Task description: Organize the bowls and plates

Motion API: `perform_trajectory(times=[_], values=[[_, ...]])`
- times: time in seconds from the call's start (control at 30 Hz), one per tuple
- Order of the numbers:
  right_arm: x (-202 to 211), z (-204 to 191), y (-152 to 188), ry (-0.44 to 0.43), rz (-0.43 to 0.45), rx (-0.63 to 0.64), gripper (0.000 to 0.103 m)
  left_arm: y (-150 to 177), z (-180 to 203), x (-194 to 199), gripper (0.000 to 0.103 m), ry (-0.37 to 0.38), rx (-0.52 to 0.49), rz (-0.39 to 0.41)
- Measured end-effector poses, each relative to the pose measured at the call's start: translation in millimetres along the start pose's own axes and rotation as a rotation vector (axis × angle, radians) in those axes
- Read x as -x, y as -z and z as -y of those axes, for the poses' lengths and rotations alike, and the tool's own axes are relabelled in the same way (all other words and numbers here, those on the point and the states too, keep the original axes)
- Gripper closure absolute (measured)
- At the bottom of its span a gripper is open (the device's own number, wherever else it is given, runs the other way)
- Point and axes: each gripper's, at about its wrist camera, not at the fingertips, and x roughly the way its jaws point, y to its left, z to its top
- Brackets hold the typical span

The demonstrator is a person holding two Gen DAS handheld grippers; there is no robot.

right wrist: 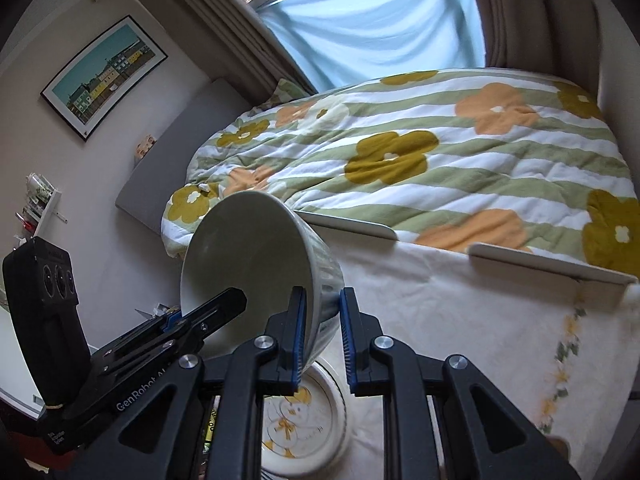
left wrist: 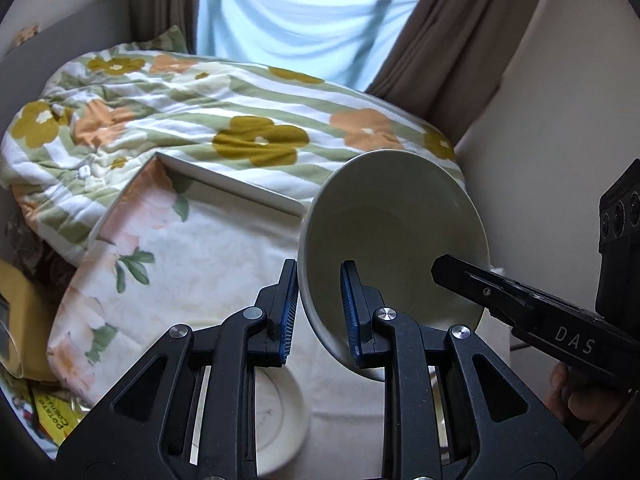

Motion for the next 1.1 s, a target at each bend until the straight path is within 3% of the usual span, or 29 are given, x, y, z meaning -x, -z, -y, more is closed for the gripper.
perform_trajectory(times=[0.27, 0.47, 0.8, 1.1], values=[[69.4, 60.0, 66.6, 0.097, 0.030, -0.103, 0.088, 76.7, 93.0, 3.5, 0.084, 0.095, -0.087, -0.091], [89.9, 93.6, 106.7, 0.146, 0.021, -0.195, 0.088, 116.9, 133.0, -12.6, 0.084, 0.121, -0.157, -0.192], [68.5, 132.4, 145.7, 0.168, -0.046, -0.317, 0.088, 141.9, 142.0, -60.1, 0.084, 0.091, -0.235, -0.347], [52.7, 148.4, 162.4, 0.193, -0.080, -0.348, 0.088, 152.4, 146.5, -86.1, 0.084, 0.038, -0.300, -0.392]])
